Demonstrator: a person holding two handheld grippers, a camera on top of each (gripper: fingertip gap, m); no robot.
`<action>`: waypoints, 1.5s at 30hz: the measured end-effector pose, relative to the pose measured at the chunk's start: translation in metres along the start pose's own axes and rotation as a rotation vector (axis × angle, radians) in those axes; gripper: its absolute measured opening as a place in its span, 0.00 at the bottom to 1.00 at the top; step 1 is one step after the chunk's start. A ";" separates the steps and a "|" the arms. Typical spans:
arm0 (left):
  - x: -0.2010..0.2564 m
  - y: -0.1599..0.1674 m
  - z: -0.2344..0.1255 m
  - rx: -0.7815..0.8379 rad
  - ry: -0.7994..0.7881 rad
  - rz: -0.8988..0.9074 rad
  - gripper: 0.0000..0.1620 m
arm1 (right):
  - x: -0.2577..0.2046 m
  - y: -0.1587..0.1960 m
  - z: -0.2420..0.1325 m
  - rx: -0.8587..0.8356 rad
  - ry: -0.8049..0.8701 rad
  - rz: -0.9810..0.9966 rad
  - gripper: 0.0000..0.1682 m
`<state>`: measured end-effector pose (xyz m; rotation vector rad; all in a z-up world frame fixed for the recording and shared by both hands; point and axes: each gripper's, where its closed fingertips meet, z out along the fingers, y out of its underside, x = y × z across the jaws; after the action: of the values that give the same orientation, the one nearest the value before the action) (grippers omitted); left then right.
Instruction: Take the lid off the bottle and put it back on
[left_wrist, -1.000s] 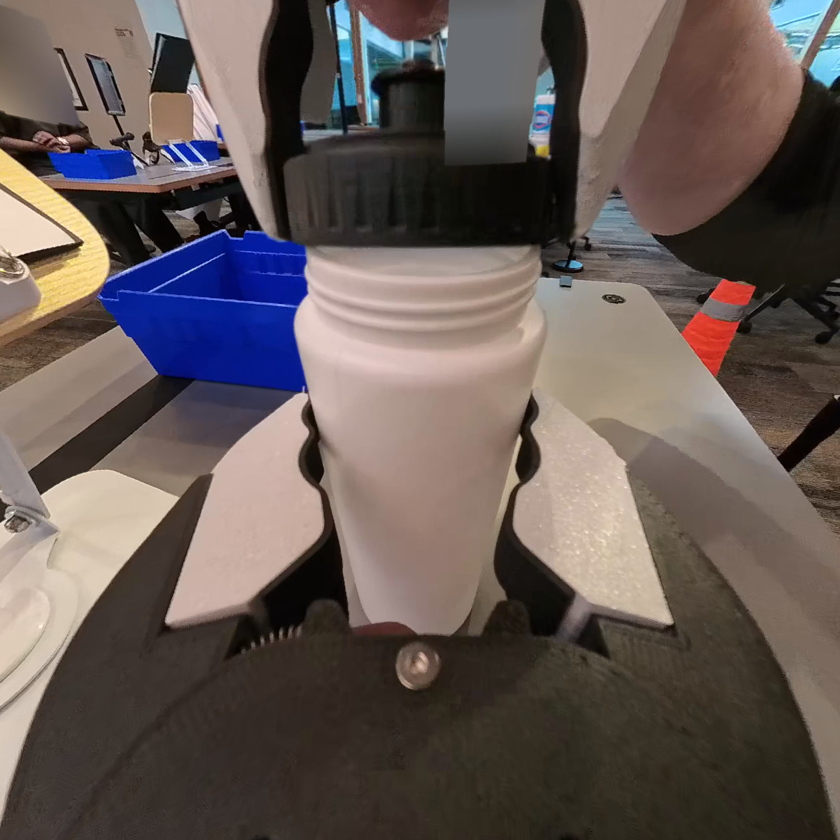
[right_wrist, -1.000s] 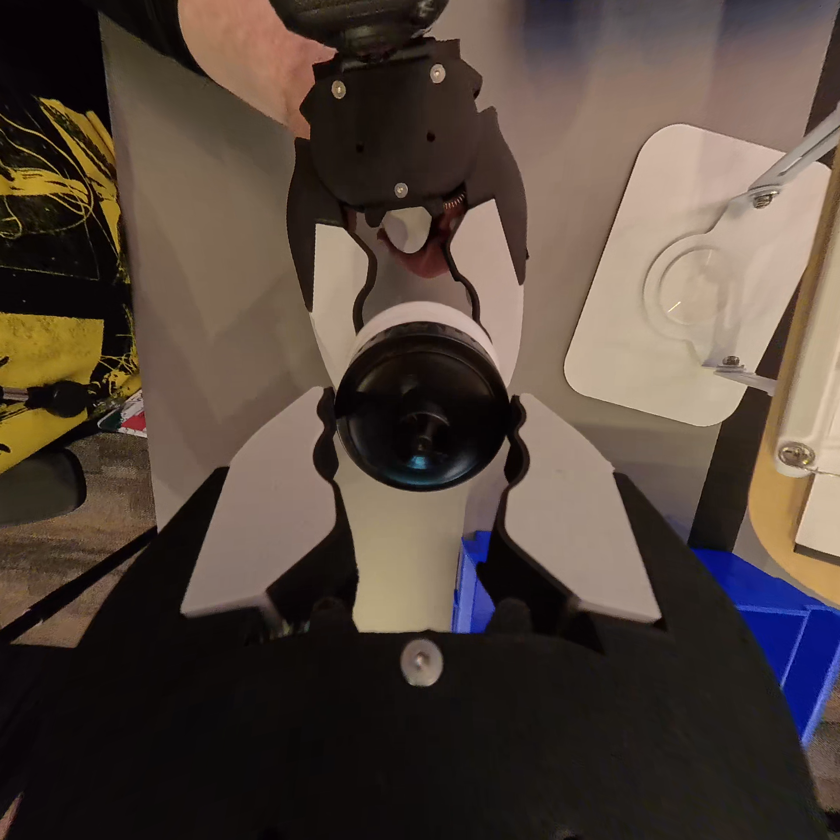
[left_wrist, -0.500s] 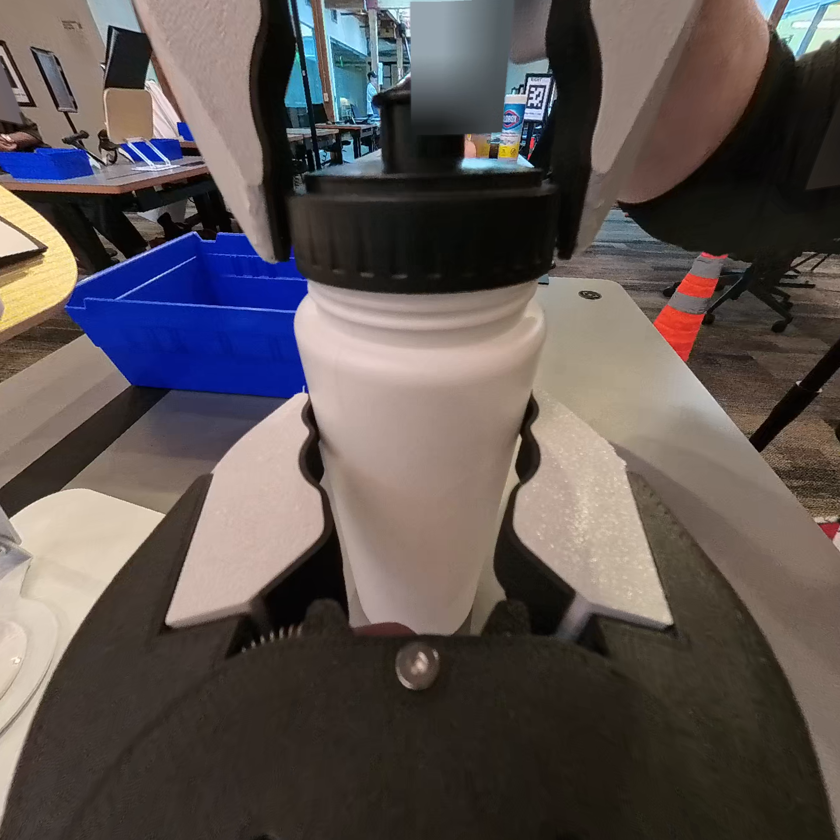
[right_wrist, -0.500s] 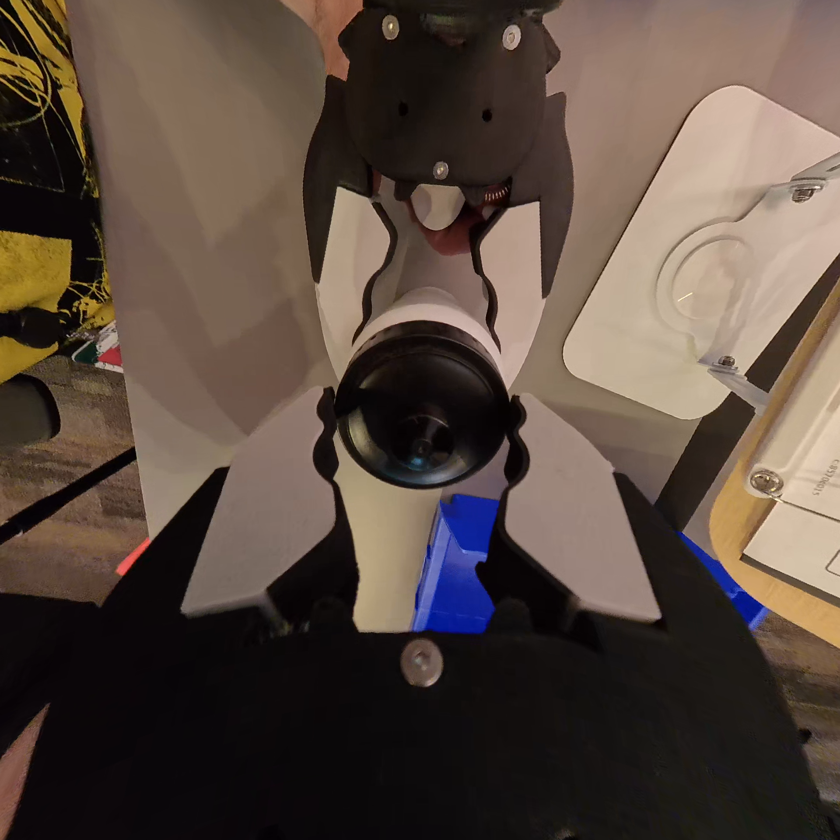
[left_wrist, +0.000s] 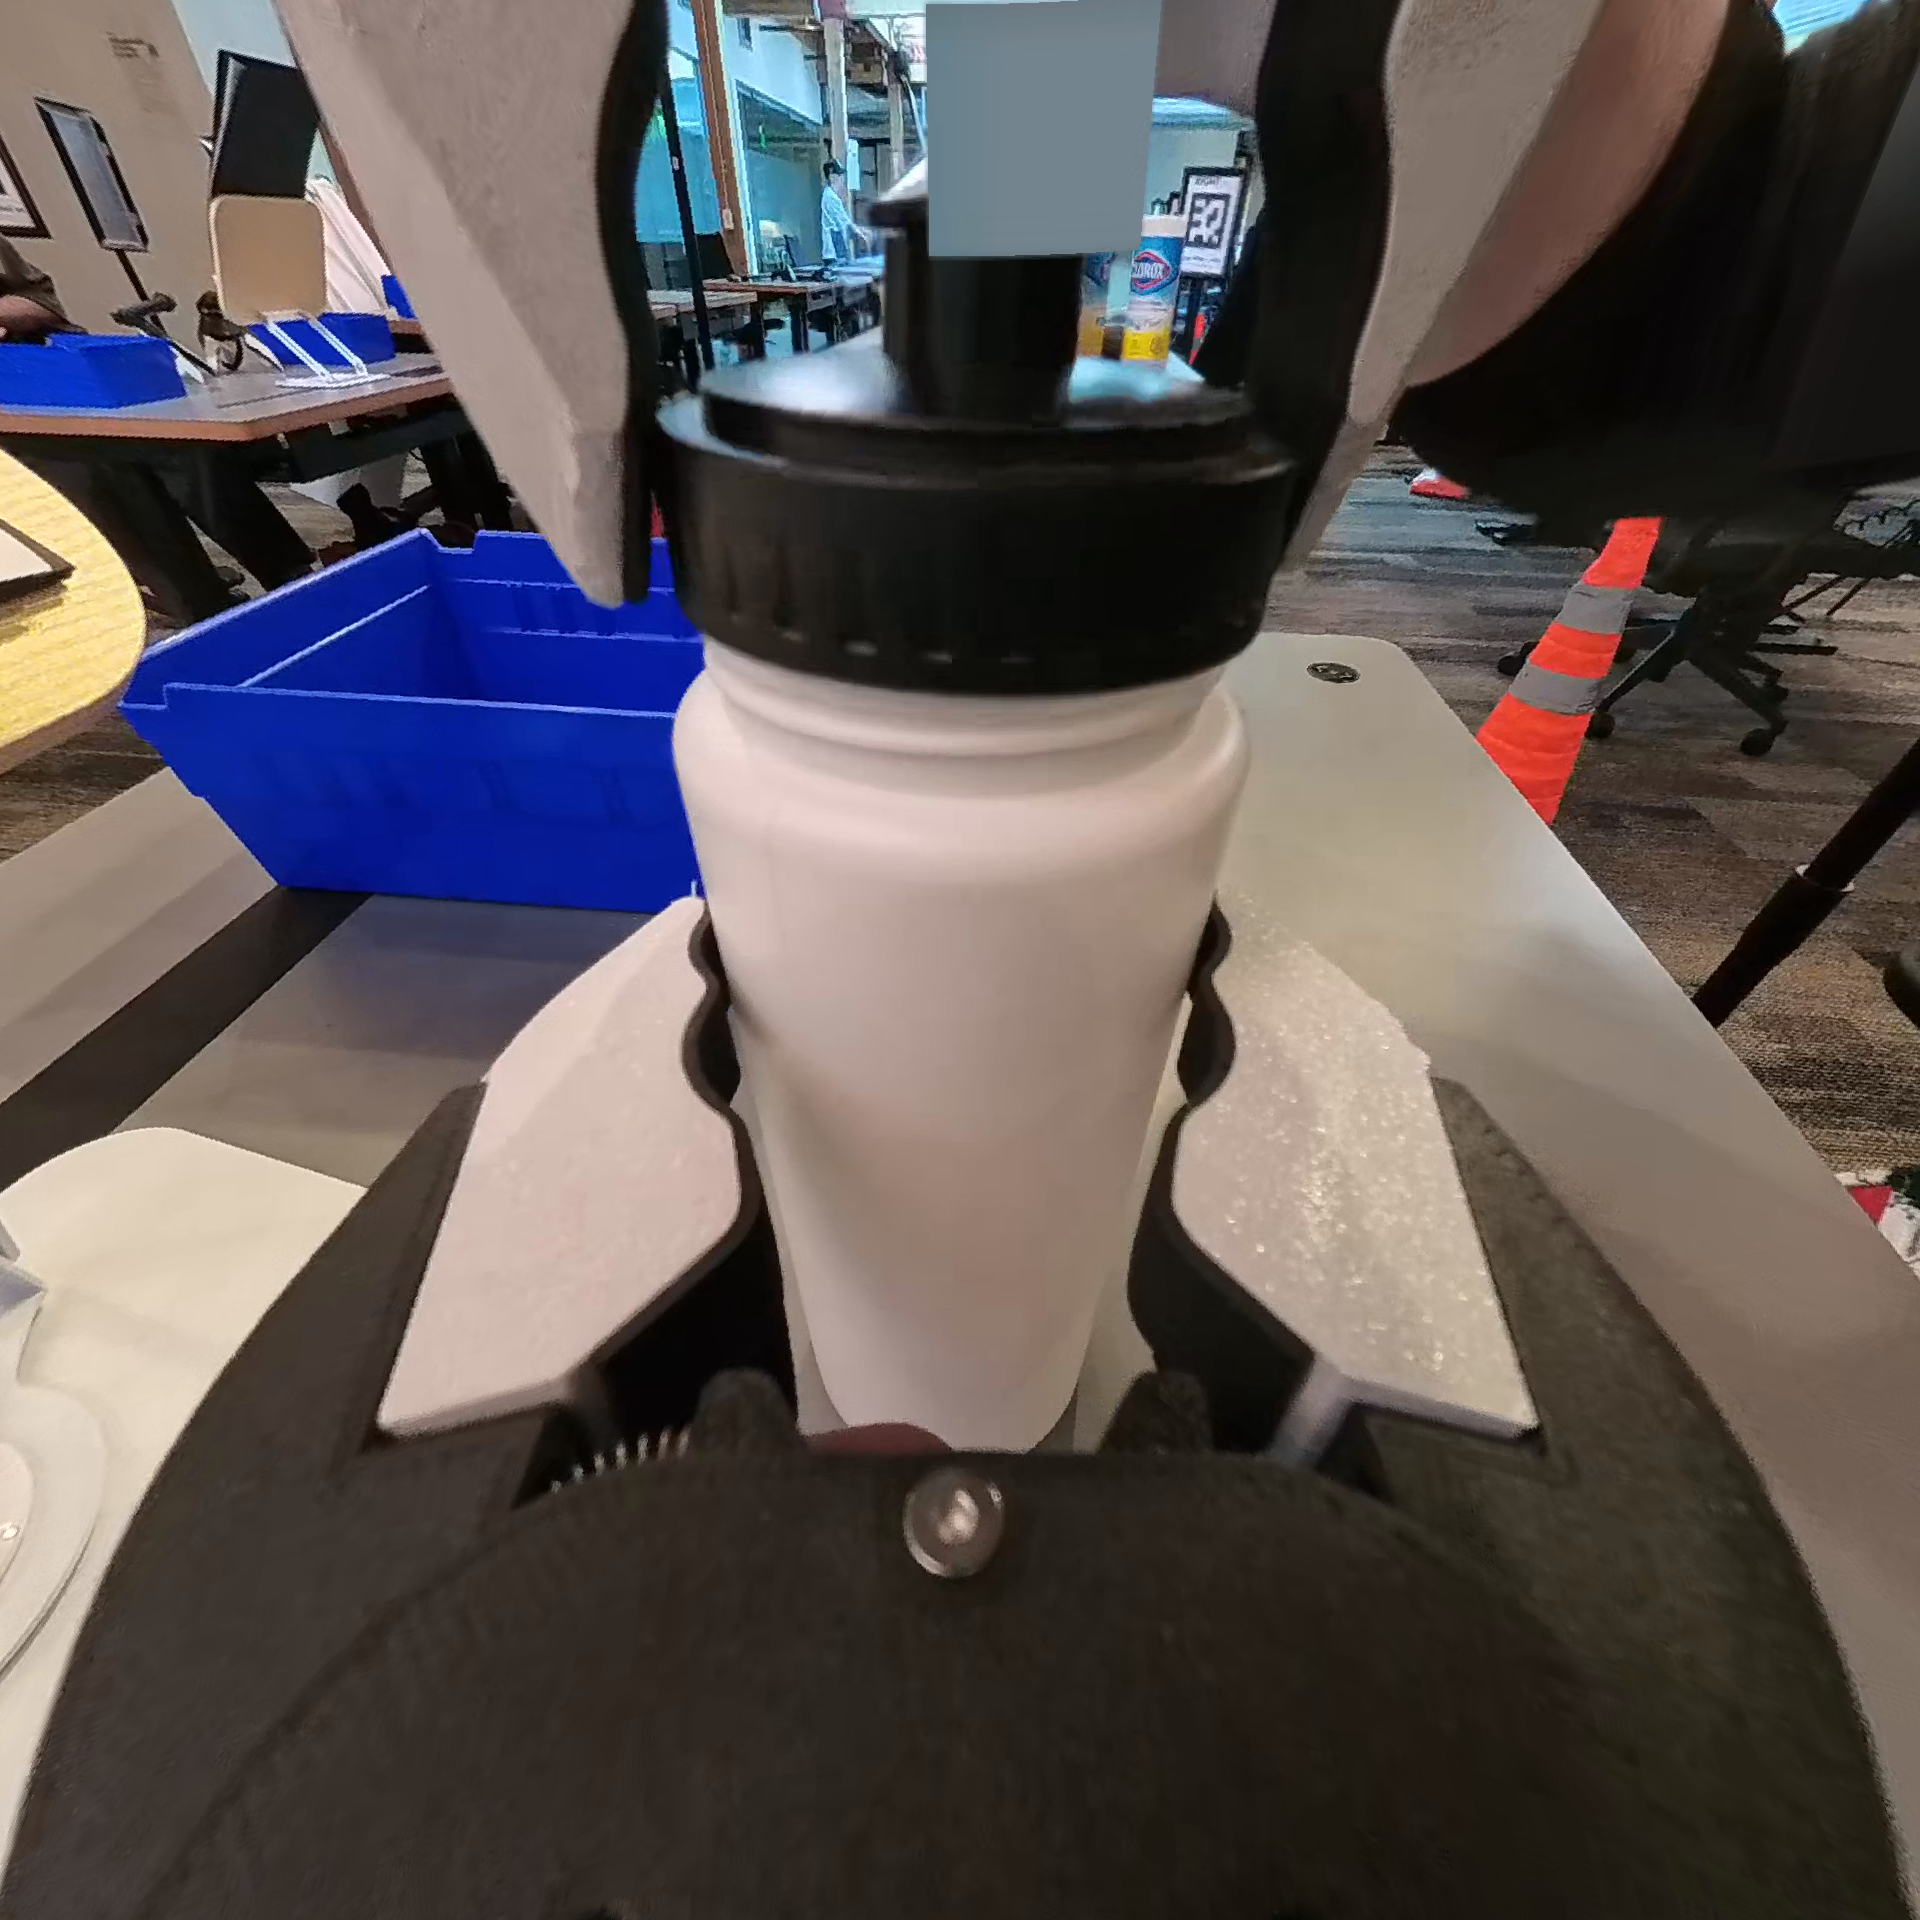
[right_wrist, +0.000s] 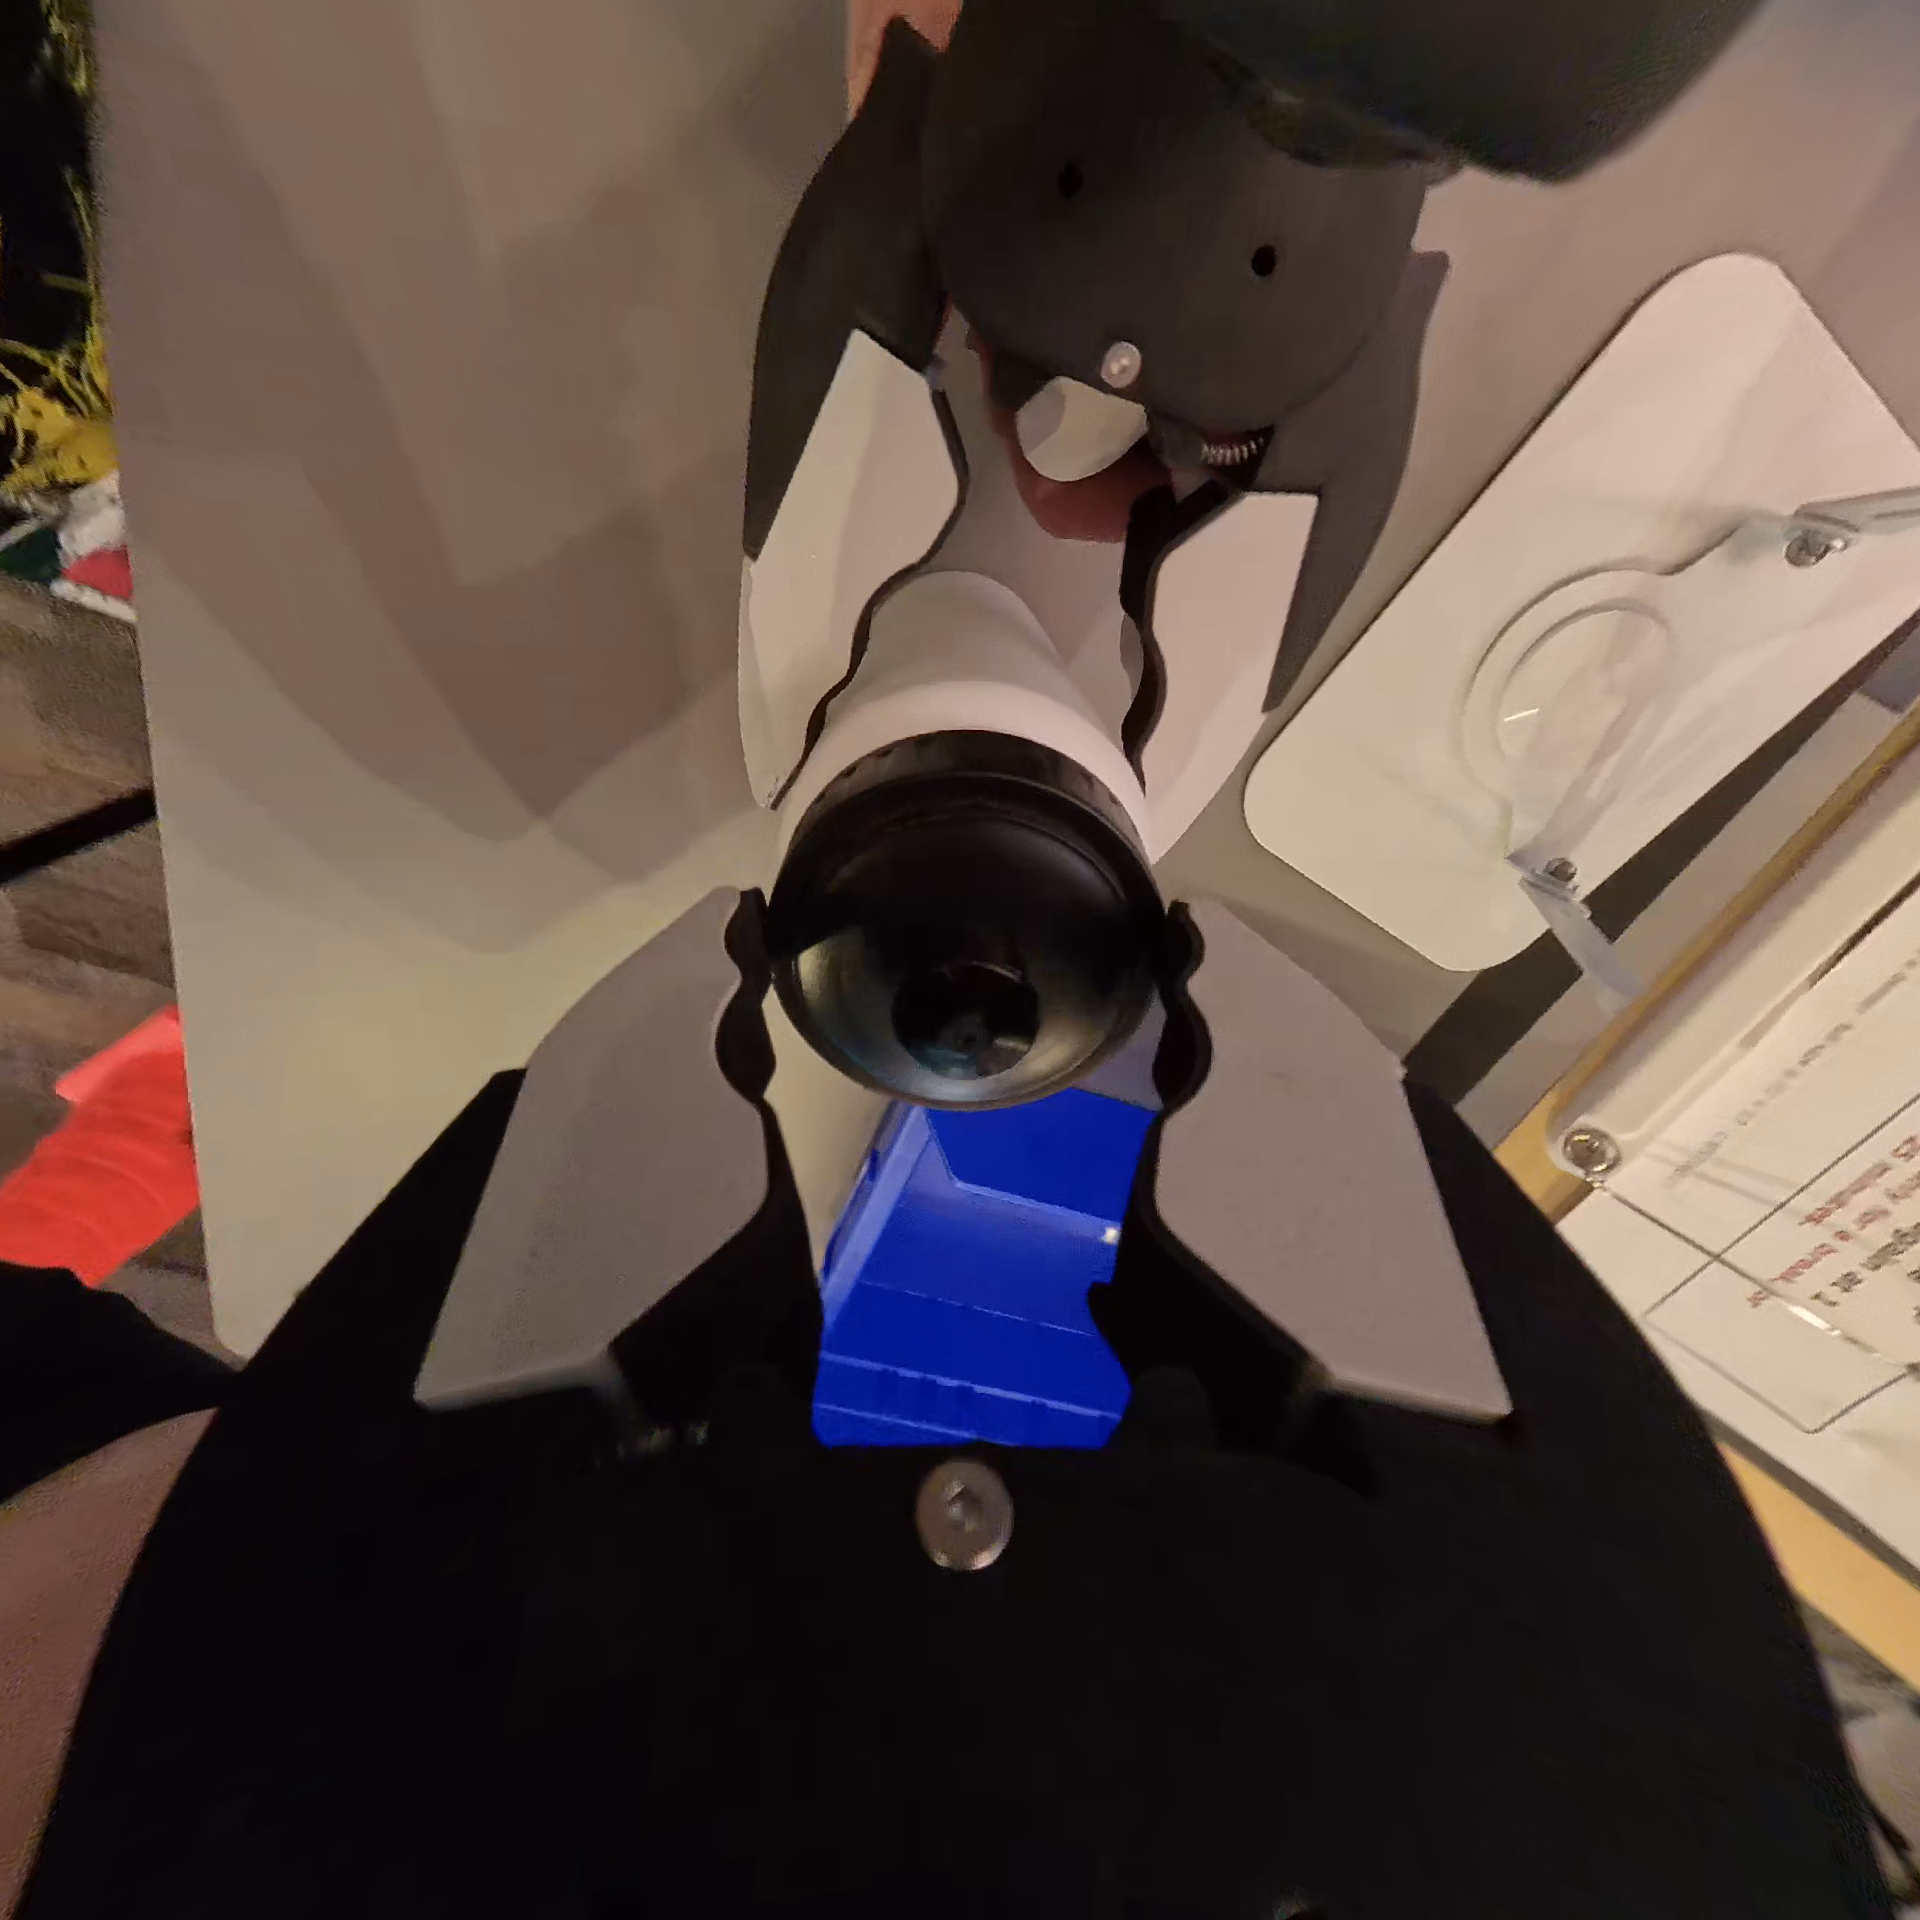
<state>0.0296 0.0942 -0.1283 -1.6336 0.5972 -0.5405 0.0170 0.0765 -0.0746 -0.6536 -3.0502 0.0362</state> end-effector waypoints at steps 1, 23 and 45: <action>0.001 0.000 0.000 -0.001 0.003 0.002 0.52 | -0.001 0.000 0.001 -0.013 -0.004 -0.021 0.43; 0.000 0.000 0.000 -0.007 -0.020 -0.002 0.52 | 0.003 -0.003 0.004 0.146 0.026 0.429 0.46; -0.001 0.000 0.000 -0.005 -0.019 -0.006 0.52 | 0.003 -0.004 0.000 0.132 0.033 0.528 0.43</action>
<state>0.0294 0.0948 -0.1288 -1.6440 0.5807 -0.5279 0.0124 0.0746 -0.0743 -1.3998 -2.7192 0.2286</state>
